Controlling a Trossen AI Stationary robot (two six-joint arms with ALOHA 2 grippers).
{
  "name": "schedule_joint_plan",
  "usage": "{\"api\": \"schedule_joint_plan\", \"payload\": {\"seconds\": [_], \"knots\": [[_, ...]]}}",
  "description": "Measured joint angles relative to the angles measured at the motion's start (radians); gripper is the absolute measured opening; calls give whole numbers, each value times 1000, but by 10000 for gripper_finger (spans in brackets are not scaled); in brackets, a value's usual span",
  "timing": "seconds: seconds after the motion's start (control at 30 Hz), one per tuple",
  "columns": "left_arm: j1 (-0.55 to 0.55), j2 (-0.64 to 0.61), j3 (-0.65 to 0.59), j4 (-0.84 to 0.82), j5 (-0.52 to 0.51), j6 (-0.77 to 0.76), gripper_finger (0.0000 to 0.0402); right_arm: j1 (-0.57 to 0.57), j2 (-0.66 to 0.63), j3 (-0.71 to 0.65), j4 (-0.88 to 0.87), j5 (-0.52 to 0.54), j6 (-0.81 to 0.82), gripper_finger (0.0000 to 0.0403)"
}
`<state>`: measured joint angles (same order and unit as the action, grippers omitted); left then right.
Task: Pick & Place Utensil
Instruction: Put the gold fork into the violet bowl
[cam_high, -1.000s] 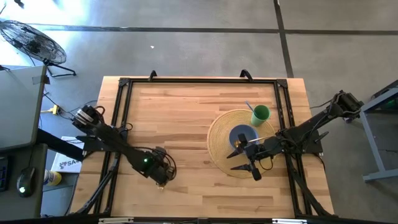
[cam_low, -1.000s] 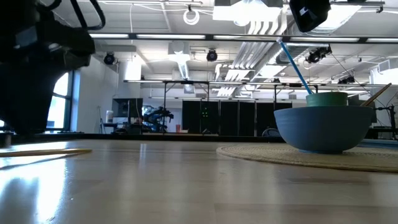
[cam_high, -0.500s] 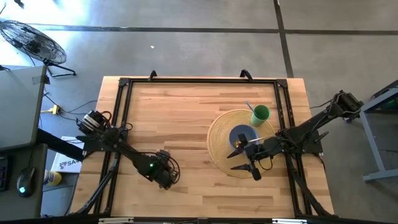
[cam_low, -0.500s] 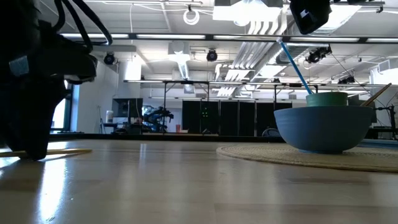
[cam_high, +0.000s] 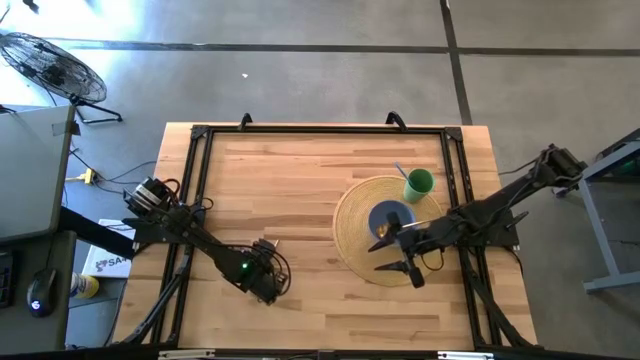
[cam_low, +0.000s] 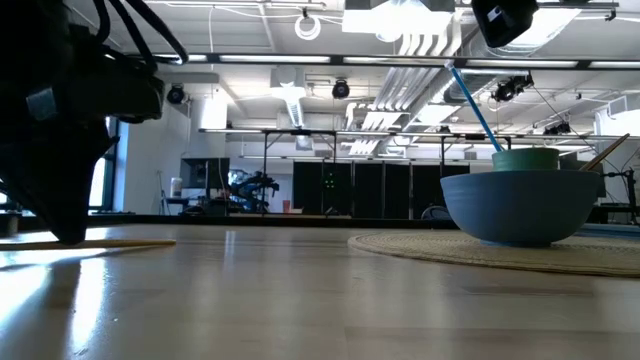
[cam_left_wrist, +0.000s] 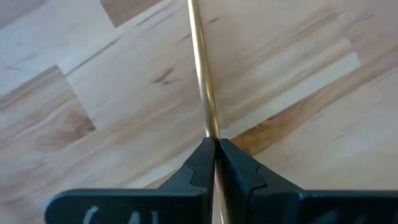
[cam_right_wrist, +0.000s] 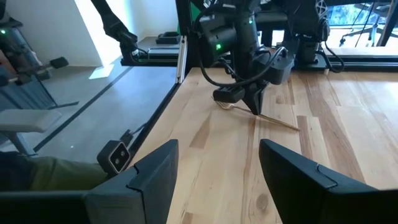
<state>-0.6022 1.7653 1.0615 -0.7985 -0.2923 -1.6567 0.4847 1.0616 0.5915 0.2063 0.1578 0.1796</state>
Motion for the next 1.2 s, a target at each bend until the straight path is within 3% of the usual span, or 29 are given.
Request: {"api": "schedule_joint_plan", "payload": {"seconds": [0.27,0.5,0.6,0.73,1.0,1.2], "knots": [[0,0,0,-5,-11,3,21,0,-17,0,-14,0,1,218],[0,28,0,-4,-31,24,98,0,-17,0,-23,0,3,218],[0,44,2,-4,-33,36,110,0,-17,0,-24,0,3,218],[-1,58,5,-3,-13,80,92,0,-17,0,-26,0,3,218],[0,58,5,3,1,105,13,0,-17,0,-29,0,3,218],[-2,59,2,5,-29,74,39,0,-17,0,-30,0,3,218]]}}
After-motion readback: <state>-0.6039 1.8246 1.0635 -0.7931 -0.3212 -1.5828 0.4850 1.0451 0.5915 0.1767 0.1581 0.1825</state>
